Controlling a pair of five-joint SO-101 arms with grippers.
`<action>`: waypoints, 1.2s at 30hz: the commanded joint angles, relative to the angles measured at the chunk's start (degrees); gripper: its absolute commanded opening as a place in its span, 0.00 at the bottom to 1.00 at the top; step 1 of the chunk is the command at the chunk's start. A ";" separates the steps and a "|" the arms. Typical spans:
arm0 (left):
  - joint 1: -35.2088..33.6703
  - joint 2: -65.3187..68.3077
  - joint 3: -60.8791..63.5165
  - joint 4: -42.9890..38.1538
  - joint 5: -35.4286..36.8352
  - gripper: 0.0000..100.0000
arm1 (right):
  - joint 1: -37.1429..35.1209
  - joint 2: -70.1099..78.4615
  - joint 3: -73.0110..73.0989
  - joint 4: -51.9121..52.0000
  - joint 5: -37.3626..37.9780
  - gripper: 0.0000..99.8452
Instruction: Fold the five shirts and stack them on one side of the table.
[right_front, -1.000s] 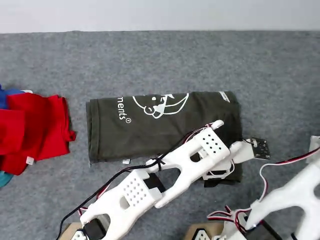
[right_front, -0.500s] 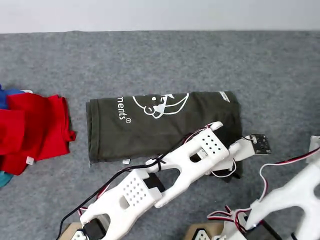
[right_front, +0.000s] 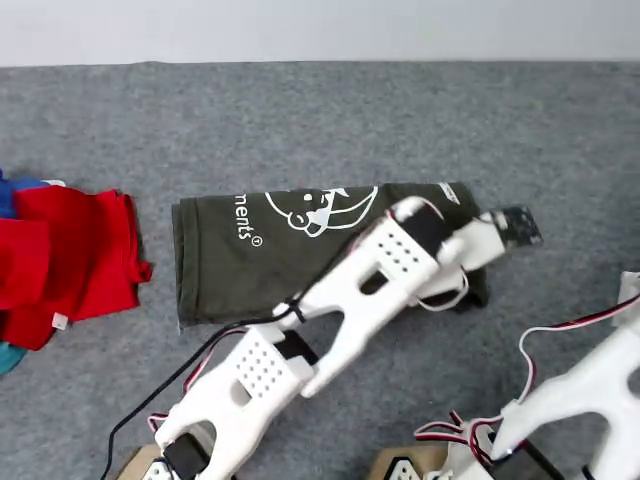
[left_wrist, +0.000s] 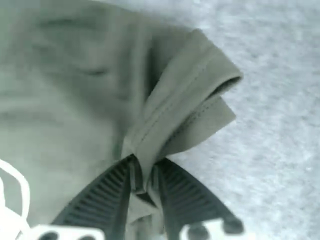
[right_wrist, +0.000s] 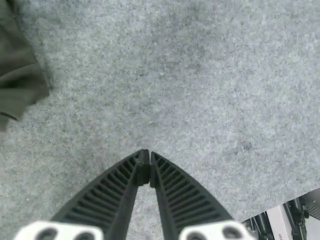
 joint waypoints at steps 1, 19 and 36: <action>-2.55 -1.85 -2.24 -3.16 0.53 0.01 | 0.57 -2.24 -0.62 0.57 -0.62 0.01; -12.13 5.27 -3.74 -8.18 0.79 0.15 | 0.66 -2.24 -0.53 0.57 -0.35 0.01; -14.59 5.36 -9.19 -6.33 -0.44 0.15 | 0.66 -2.15 -0.53 2.51 -0.26 0.01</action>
